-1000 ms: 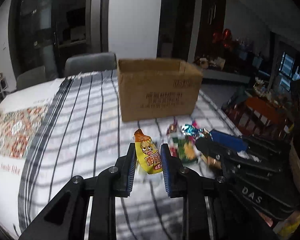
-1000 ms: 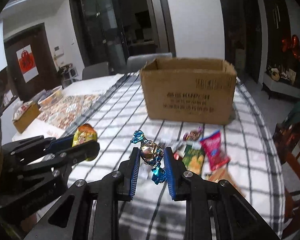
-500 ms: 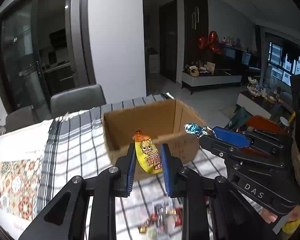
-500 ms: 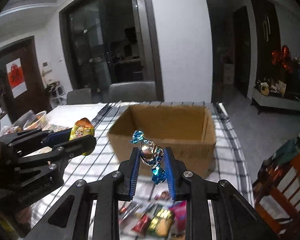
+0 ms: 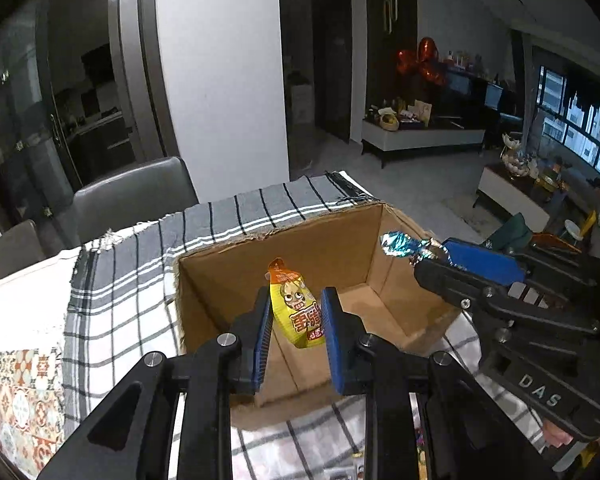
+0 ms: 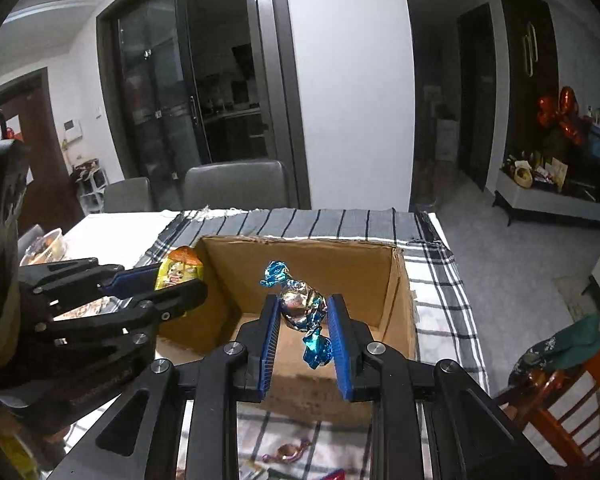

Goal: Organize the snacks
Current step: 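Carry both snacks over the cardboard box and open both grippers to drop them, then grasp the tan Fortune Biscuits bag with the right gripper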

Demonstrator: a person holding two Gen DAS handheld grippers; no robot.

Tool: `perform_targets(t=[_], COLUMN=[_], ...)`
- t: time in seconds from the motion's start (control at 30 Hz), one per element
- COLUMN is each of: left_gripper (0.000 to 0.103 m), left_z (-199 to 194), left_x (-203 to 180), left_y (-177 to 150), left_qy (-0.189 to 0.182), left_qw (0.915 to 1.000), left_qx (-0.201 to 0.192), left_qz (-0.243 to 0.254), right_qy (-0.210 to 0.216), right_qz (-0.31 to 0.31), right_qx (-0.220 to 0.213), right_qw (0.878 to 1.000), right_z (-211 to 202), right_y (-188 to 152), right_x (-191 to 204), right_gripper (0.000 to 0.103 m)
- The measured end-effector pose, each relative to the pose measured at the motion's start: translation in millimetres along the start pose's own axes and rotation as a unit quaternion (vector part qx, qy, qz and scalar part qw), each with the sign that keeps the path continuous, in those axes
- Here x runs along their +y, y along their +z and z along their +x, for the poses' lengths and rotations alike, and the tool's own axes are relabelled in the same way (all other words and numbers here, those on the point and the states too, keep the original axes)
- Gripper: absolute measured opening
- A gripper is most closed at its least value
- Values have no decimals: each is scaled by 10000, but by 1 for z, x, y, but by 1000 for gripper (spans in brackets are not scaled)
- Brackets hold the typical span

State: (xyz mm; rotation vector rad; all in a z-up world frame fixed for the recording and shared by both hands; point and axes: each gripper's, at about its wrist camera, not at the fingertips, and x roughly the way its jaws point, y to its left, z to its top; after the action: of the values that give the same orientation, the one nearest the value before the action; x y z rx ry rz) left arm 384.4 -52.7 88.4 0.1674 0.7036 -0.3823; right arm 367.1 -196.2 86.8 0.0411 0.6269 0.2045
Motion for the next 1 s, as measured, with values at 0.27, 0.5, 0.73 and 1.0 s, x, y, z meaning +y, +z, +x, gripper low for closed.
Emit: perform_targets(t=[0.27, 0.5, 0.73, 1.0], left_gripper=[64, 84, 87, 86], left_z=[-9, -62, -108, -140], left_x=[9, 0, -7, -9], left_y=[-4, -40, -71, -115], left_qy=[328, 622, 652, 679], left_qw=[9994, 9974, 9956, 9949], left_qx=[-70, -351, -672, -713], left_qz=[-112, -73, 70, 240], right_qy=[-492, -680, -489, -259], right_qz=[247, 173, -77, 84], right_qx=[-11, -185, -317, -269], right_qw=[9985, 9974, 9983, 9993], right_z=[-5, -43, -80, -103], right_y=[-7, -26, -60, -94], right_x=[-14, -3, 23, 40], right_gripper=[53, 53, 53, 53])
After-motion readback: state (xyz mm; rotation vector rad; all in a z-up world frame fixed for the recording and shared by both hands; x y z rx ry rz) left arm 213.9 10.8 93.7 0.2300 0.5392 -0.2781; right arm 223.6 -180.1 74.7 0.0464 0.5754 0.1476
